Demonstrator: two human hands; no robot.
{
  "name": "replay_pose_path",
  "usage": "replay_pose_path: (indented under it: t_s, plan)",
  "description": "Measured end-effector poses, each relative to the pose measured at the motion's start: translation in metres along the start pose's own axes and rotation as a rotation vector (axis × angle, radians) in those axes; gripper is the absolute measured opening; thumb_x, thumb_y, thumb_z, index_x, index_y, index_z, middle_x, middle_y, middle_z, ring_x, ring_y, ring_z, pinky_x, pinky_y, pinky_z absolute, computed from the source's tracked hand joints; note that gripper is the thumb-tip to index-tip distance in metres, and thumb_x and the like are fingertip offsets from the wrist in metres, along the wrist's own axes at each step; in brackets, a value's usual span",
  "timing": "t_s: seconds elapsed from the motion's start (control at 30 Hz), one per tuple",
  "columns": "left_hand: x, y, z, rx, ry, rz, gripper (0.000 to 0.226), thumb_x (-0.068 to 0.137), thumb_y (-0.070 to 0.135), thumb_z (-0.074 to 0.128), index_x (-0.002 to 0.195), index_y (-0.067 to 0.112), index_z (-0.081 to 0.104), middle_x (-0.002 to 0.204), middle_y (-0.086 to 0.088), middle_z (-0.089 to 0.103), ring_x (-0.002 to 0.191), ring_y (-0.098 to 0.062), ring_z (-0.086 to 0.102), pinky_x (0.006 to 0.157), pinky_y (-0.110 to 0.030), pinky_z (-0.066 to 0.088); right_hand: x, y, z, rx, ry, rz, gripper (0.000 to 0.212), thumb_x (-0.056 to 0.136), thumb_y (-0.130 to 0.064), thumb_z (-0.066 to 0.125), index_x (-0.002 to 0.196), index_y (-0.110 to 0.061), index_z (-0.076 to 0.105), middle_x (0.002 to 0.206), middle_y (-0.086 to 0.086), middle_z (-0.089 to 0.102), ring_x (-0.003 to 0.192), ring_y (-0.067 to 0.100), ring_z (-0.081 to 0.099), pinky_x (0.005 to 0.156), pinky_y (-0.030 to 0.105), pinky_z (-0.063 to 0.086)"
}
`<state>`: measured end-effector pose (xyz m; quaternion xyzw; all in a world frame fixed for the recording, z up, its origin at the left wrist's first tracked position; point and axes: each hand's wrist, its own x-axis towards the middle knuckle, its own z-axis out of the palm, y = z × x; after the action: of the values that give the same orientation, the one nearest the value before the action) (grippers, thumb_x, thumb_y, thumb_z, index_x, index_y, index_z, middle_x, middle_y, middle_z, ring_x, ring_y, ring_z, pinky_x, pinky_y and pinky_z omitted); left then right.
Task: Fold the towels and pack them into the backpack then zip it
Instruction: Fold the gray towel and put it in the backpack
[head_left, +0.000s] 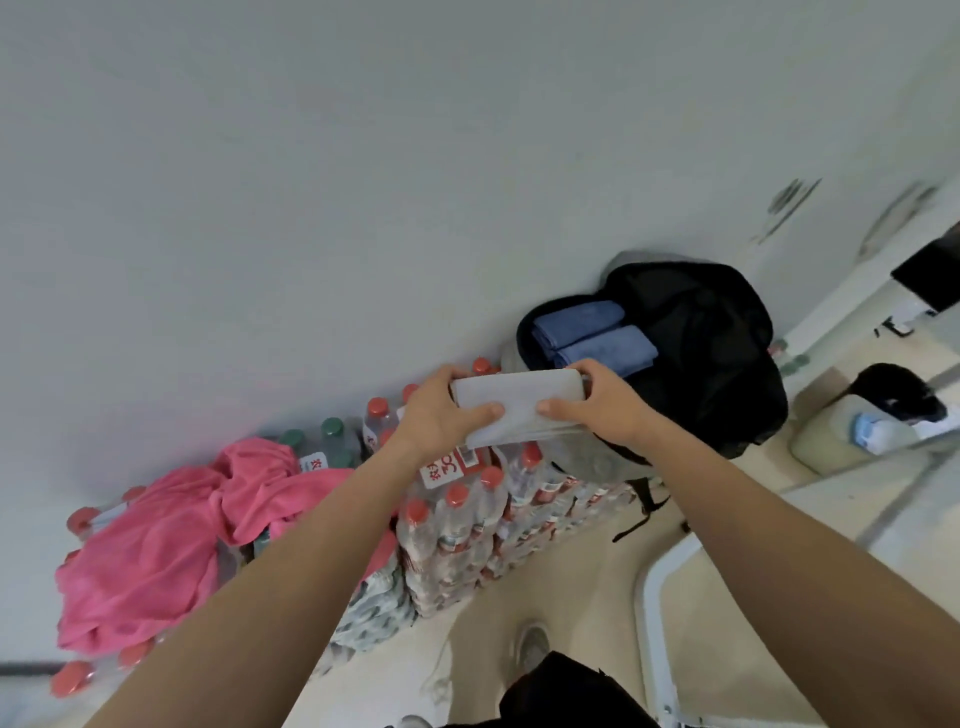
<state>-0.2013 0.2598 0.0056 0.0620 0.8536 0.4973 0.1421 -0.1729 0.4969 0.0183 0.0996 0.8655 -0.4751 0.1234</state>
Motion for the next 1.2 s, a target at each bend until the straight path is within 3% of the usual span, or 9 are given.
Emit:
replay_pose_path:
  t_s: [0.13, 0.2, 0.4, 0.5, 0.63, 0.7, 0.8, 1.03, 1.2]
  plan:
    - [0.024, 0.025, 0.034, 0.0, -0.04, 0.009, 0.048, 0.084, 0.043, 0.074, 0.119, 0.02, 0.051, 0.105, 0.005, 0.061, 0.091, -0.009, 0.059, 0.071, -0.023, 0.048, 0.012, 0.017, -0.025, 0.071, 0.214, 0.021, 0.056, 0.08, -0.048, 0.077, 0.122, -0.019, 0.053, 0.111, -0.005, 0.06, 0.095, 0.01, 0.059, 0.07, 0.019, 0.047]
    - [0.037, 0.038, 0.053, 0.029, -0.076, 0.0, 0.043, 0.09, 0.039, 0.067, 0.123, 0.017, 0.05, 0.108, 0.002, 0.061, 0.093, -0.012, 0.059, 0.071, -0.024, 0.047, 0.022, 0.033, -0.041, 0.052, 0.276, 0.036, 0.055, 0.082, -0.047, 0.075, 0.124, -0.018, 0.056, 0.112, -0.003, 0.061, 0.098, 0.014, 0.061, 0.075, 0.024, 0.051]
    - [0.084, 0.069, 0.117, 0.28, -0.229, -0.082, 0.045, 0.09, 0.019, 0.056, 0.132, 0.009, 0.045, 0.123, -0.008, 0.058, 0.112, -0.027, 0.057, 0.084, -0.03, 0.045, 0.056, 0.076, -0.088, -0.205, 0.245, 0.118, 0.065, 0.089, -0.044, 0.068, 0.138, -0.006, 0.049, 0.134, 0.012, 0.057, 0.119, 0.028, 0.055, 0.089, 0.03, 0.042]
    - [0.1, 0.075, 0.156, 0.422, -0.242, -0.134, 0.042, 0.091, 0.015, 0.053, 0.131, 0.004, 0.047, 0.132, -0.017, 0.056, 0.119, -0.033, 0.056, 0.092, -0.035, 0.048, 0.069, 0.096, -0.098, -0.267, 0.255, 0.173, 0.056, 0.09, -0.039, 0.068, 0.129, -0.002, 0.052, 0.127, 0.017, 0.06, 0.114, 0.033, 0.058, 0.084, 0.03, 0.043]
    - [0.108, 0.08, 0.194, 0.541, -0.229, -0.19, 0.028, 0.094, 0.008, 0.051, 0.119, -0.002, 0.053, 0.125, -0.022, 0.059, 0.114, -0.035, 0.058, 0.085, -0.036, 0.048, 0.085, 0.115, -0.1, -0.366, 0.235, 0.268, 0.046, 0.089, -0.036, 0.068, 0.117, -0.001, 0.056, 0.116, 0.018, 0.064, 0.103, 0.034, 0.063, 0.079, 0.034, 0.049]
    - [0.111, 0.078, 0.205, 0.536, -0.201, -0.215, 0.039, 0.094, 0.008, 0.053, 0.129, -0.008, 0.045, 0.126, -0.023, 0.058, 0.116, -0.036, 0.057, 0.085, -0.036, 0.047, 0.093, 0.122, -0.1, -0.394, 0.217, 0.292, 0.044, 0.089, -0.036, 0.068, 0.115, -0.002, 0.058, 0.113, 0.018, 0.065, 0.099, 0.033, 0.064, 0.078, 0.034, 0.051]
    - [0.113, 0.075, 0.212, 0.534, -0.157, -0.243, 0.07, 0.095, 0.012, 0.055, 0.146, -0.013, 0.014, 0.128, -0.025, 0.056, 0.115, -0.036, 0.058, 0.078, -0.034, 0.044, 0.099, 0.127, -0.098, -0.419, 0.202, 0.341, 0.047, 0.09, -0.036, 0.066, 0.121, -0.002, 0.054, 0.118, 0.018, 0.061, 0.103, 0.035, 0.063, 0.081, 0.036, 0.051]
    - [0.114, 0.063, 0.217, 0.632, -0.113, -0.124, 0.04, 0.092, 0.019, 0.062, 0.119, 0.002, 0.038, 0.11, -0.021, 0.061, 0.098, -0.039, 0.063, 0.067, -0.036, 0.04, 0.11, 0.134, -0.101, -0.548, 0.124, 0.347, 0.035, 0.093, -0.022, 0.06, 0.123, -0.003, 0.054, 0.122, 0.018, 0.058, 0.105, 0.031, 0.061, 0.073, 0.03, 0.043]
    - [0.122, 0.061, 0.211, 0.6, -0.019, -0.093, 0.037, 0.092, 0.024, 0.063, 0.115, 0.007, 0.04, 0.103, -0.018, 0.06, 0.09, -0.038, 0.062, 0.064, -0.038, 0.043, 0.113, 0.127, -0.093, -0.522, 0.278, 0.278, 0.039, 0.095, -0.02, 0.06, 0.126, -0.002, 0.045, 0.127, 0.021, 0.051, 0.105, 0.036, 0.06, 0.072, 0.034, 0.041]
